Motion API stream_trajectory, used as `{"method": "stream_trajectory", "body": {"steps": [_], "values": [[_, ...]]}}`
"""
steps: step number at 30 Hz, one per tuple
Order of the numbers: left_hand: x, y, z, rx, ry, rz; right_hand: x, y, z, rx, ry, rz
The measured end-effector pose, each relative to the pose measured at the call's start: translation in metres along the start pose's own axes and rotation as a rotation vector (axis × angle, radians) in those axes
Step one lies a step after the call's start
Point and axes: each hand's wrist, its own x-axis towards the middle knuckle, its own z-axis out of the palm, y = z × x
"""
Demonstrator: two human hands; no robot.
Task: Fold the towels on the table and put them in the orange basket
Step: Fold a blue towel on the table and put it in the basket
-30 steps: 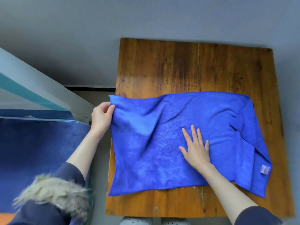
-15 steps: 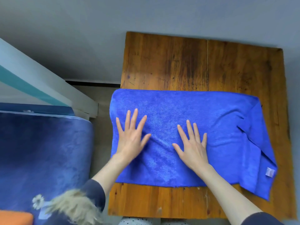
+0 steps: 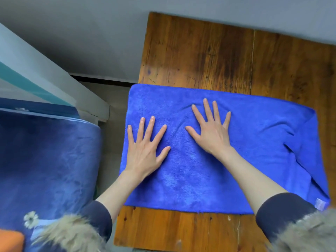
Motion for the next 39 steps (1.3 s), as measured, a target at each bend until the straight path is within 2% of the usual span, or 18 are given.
{"method": "stream_trajectory", "body": {"steps": [8,12,14,16,18,22,27,30,34,36,39], "values": [[0.011,-0.012,0.002,0.034,0.035,0.014,0.011,0.003,-0.005,0.032,0.012,0.0],[0.011,-0.007,0.0,0.009,0.075,-0.012,-0.011,-0.002,-0.004,0.13,0.131,-0.024],[0.013,0.0,0.0,0.006,0.098,0.022,-0.032,-0.002,0.002,0.166,0.195,-0.021],[0.016,0.012,0.0,0.02,0.093,0.079,-0.05,0.004,0.01,0.16,0.188,0.001],[0.022,0.028,0.001,0.039,0.052,0.113,-0.063,0.019,0.016,0.145,0.144,0.056],[0.031,0.041,0.005,0.097,-0.054,0.059,-0.078,0.062,0.023,0.147,0.07,0.197],[0.03,0.055,-0.001,0.084,-0.09,-0.004,-0.103,0.125,0.021,0.226,0.123,0.278],[0.027,0.095,-0.003,0.039,-0.075,0.034,-0.118,0.159,0.018,0.317,0.26,0.268],[0.031,0.179,0.006,-0.008,-0.067,0.167,-0.141,0.209,0.019,0.349,0.416,0.314],[0.036,0.219,0.014,-0.013,-0.06,0.23,-0.149,0.234,0.021,0.305,0.395,0.353],[0.045,0.27,0.024,-0.01,-0.076,0.292,-0.154,0.259,0.028,0.274,0.257,0.369]]}}
